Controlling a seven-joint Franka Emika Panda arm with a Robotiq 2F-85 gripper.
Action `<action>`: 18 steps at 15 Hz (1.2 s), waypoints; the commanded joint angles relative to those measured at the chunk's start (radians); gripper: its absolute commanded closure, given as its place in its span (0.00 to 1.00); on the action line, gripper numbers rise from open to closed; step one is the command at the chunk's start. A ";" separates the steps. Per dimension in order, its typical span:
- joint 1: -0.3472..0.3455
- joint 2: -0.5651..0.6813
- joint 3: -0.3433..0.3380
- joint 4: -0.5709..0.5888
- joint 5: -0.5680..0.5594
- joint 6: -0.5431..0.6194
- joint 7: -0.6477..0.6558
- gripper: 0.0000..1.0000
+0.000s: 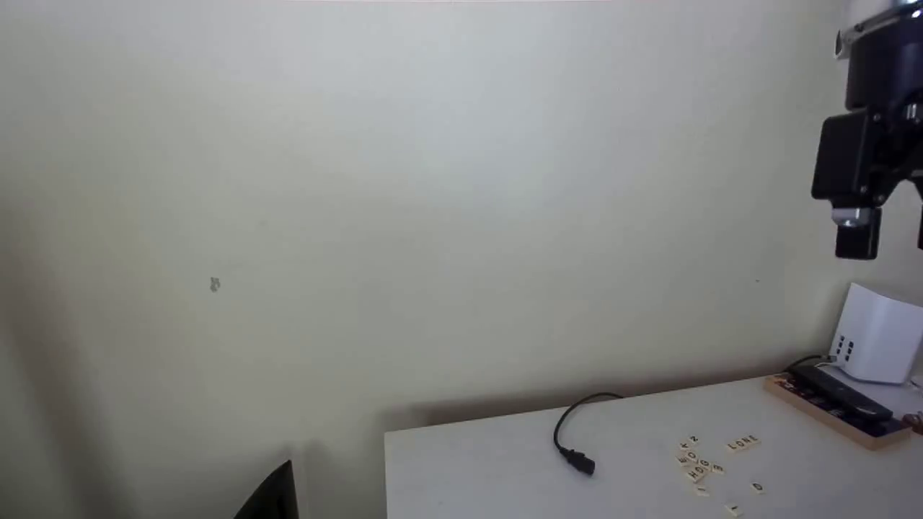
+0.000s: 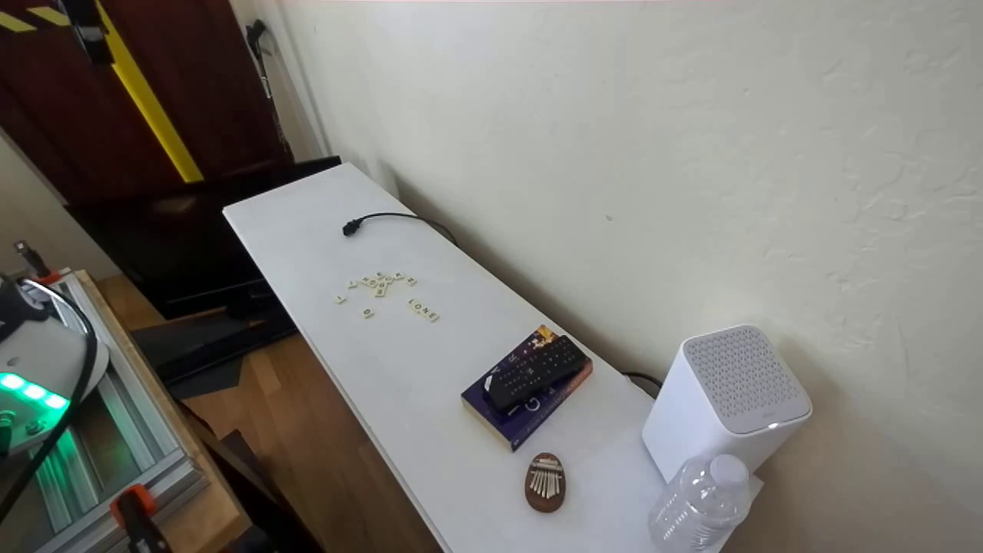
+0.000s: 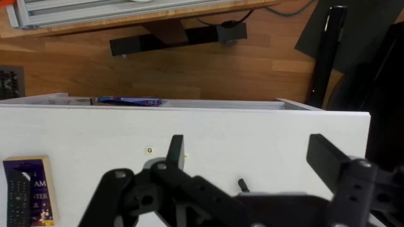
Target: Spell the word 'Line'.
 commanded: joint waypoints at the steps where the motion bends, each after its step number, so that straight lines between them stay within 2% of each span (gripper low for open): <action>1: -0.043 0.090 -0.017 -0.048 -0.010 0.093 0.002 0.00; 4: -0.071 0.180 -0.042 -0.075 -0.007 0.211 -0.005 0.00; 12: -0.093 0.478 -0.083 -0.114 -0.025 0.625 0.000 0.00; 15: -0.093 0.577 -0.100 -0.117 -0.030 0.722 0.001 0.00; 17: -0.074 0.637 -0.129 -0.089 0.023 0.694 -0.047 0.00; 18: -0.074 0.576 -0.117 -0.115 -0.006 0.694 -0.008 0.00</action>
